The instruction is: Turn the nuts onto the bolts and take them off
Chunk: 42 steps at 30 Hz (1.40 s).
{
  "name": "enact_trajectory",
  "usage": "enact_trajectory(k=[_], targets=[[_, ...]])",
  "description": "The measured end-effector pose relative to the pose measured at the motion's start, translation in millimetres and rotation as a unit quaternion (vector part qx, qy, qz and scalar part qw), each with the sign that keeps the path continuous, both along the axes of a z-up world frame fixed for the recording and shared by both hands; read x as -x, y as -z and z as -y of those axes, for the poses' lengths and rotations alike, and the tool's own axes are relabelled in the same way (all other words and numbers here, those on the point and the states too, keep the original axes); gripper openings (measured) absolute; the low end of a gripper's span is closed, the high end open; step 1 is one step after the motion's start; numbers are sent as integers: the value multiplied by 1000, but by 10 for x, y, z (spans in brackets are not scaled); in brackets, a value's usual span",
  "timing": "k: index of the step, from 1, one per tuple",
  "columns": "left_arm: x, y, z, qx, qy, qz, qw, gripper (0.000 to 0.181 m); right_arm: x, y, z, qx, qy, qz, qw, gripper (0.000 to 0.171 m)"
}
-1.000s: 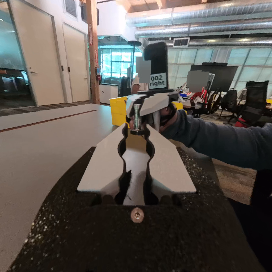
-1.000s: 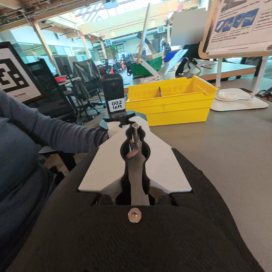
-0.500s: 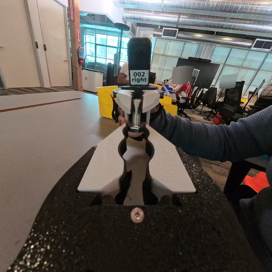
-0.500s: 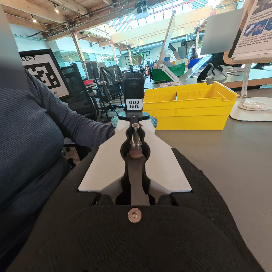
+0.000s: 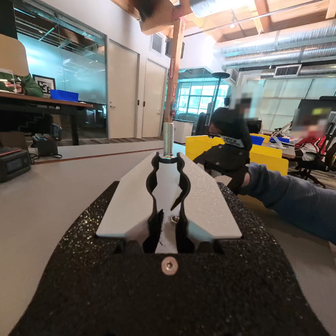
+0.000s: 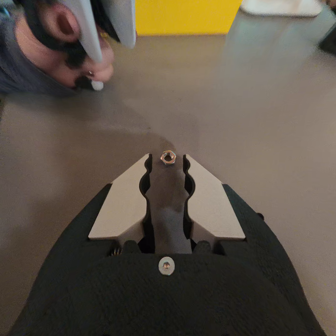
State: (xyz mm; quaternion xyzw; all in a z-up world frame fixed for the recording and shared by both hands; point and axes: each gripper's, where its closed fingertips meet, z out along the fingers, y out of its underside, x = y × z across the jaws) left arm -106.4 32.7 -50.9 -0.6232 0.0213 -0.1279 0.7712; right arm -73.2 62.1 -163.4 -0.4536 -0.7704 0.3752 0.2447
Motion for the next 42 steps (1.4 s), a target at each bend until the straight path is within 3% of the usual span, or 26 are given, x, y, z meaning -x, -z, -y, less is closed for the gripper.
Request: enact_trajectory(k=[8, 13, 17, 31, 42], targets=[[-171, 53, -20, 10, 28, -40, 999, 17, 87, 84, 5, -20, 15, 35, 999, 16], [-243, 73, -23, 14, 43, -53, 998, 17, 64, -1078, 121, 69, -16, -110, 991, 16], [-375, 126, -38, 27, 65, -80, 994, 17, -46, -1482, 305, 26, -82, -98, 991, 16], [-565, 202, -32, 45, 117, -101, 987, 17, -160, -1309, 506, -57, -160, 8, 985, 16], [-609, 213, -19, 45, 131, -106, 985, 17, -120, -1246, 521, -53, -163, 17, 985, 16]])
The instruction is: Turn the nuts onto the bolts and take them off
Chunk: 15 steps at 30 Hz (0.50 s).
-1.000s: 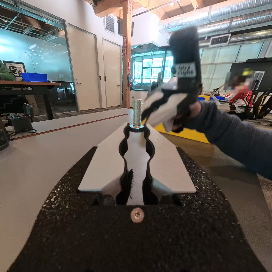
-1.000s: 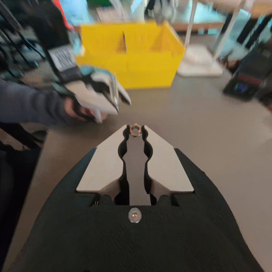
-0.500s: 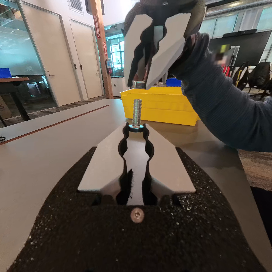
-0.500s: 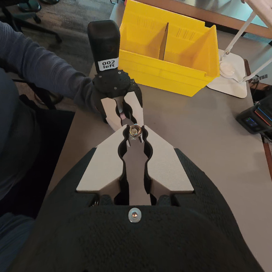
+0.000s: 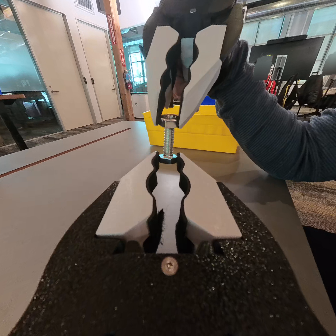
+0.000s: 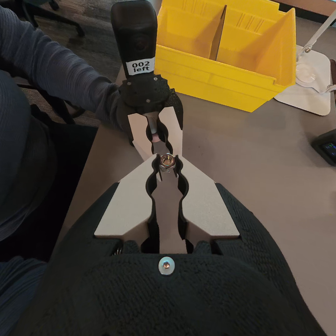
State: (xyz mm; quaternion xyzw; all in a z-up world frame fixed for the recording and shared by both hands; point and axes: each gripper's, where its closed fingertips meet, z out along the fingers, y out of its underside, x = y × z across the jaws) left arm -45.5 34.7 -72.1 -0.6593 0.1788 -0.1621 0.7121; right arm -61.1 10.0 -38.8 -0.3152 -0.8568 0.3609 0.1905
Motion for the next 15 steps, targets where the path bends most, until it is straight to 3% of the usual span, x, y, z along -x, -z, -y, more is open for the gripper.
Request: enact_trajectory(k=[6, 15], targets=[[43, -66, 26, -11, 5, 36, 999, 17, 39, -49, -2, 21, 8, -12, 1000, 16], [558, -209, 54, -51, -144, 75, 985, 17, 568, -179, 43, 99, 146, -31, 984, 16]])
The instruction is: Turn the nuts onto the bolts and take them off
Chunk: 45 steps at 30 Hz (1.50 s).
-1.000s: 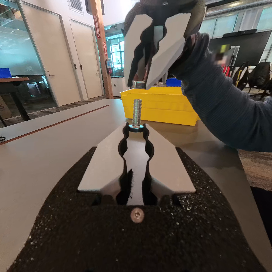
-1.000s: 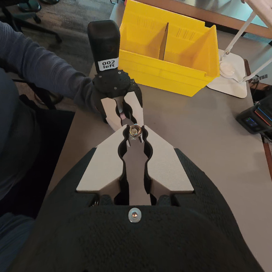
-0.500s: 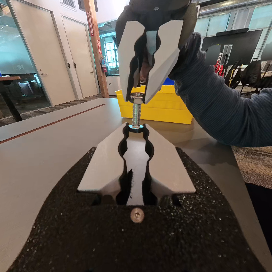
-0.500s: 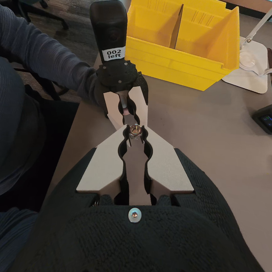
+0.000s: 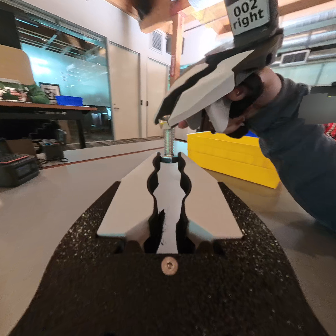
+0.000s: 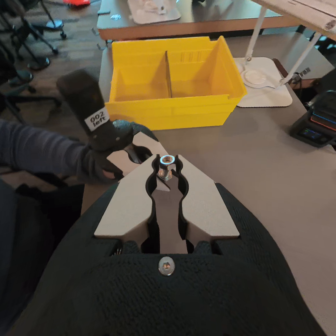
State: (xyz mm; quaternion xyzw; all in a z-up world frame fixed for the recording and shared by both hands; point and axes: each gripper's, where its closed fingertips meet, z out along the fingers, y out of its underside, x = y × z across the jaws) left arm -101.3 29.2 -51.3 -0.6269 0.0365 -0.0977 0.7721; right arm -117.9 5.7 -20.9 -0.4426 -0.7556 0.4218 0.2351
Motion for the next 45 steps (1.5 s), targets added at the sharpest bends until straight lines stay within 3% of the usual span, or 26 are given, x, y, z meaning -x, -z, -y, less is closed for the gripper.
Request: enact_trajectory(k=[4, 13, 16, 21, 25, 30, 33, 36, 40, 45], targets=[[79, -11, 21, -4, -20, 6, 1000, 17, 108, -17, 46, 24, 25, -2, 999, 16], [27, -13, 18, -5, -12, -6, 1000, 17, 99, 71, 96, 21, -2, 9, 1000, 10], [49, -24, 25, -9, -9, 5, 1000, 17, 96, -25, 74, 21, -16, -23, 999, 1], [69, 5, 2, 0, -7, 15, 1000, 17, 46, -234, -63, 60, -24, -73, 995, 0], [126, 31, -34, 8, -17, 18, 1000, 17, 83, -296, -250, 46, 9, -104, 993, 4], [229, 63, -73, 18, -31, 34, 999, 17, 279, -382, -608, 36, 129, -196, 971, 7], [231, 39, -49, 9, -33, 30, 999, 17, 325, -157, -693, 52, 172, -242, 953, 11], [227, 13, -26, -1, -39, 22, 999, 17, 221, 298, -569, 30, 132, -237, 962, 13], [268, -38, 25, -17, -59, 15, 998, 17, 21, 862, -342, 41, 43, -102, 993, 21], [493, -183, 188, -64, -142, 7, 988, 17, 51, 1096, -315, 12, 55, -67, 996, 25]])
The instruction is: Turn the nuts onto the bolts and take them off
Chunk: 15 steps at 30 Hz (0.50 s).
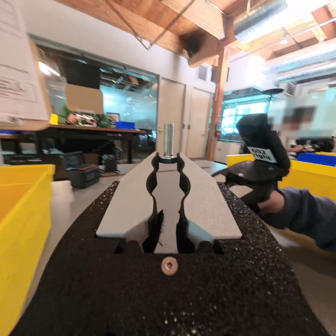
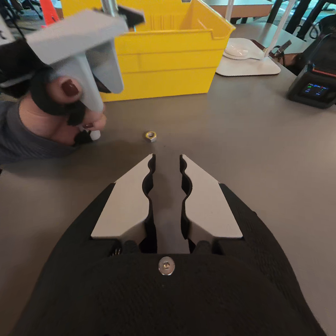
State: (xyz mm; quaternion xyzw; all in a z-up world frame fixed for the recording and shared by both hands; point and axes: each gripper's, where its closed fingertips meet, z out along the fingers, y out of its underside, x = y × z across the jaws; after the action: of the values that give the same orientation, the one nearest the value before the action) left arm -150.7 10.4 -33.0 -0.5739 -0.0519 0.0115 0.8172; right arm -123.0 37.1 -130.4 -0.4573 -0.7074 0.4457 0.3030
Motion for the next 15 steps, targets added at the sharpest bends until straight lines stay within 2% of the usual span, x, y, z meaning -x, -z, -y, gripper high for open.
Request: enact_trajectory(k=[2, 4, 15], targets=[[103, -89, 122, -28, -52, -15, 998, 17, 63, 13, 53, -3, 10, -1, 1000, 26], [119, -114, 153, -33, -72, -27, 996, 17, 129, 67, 99, -3, 19, 16, 1000, 23], [99, -81, 90, -22, -64, -24, 997, 17, 519, 338, 259, 8, 50, 98, 994, 27]])
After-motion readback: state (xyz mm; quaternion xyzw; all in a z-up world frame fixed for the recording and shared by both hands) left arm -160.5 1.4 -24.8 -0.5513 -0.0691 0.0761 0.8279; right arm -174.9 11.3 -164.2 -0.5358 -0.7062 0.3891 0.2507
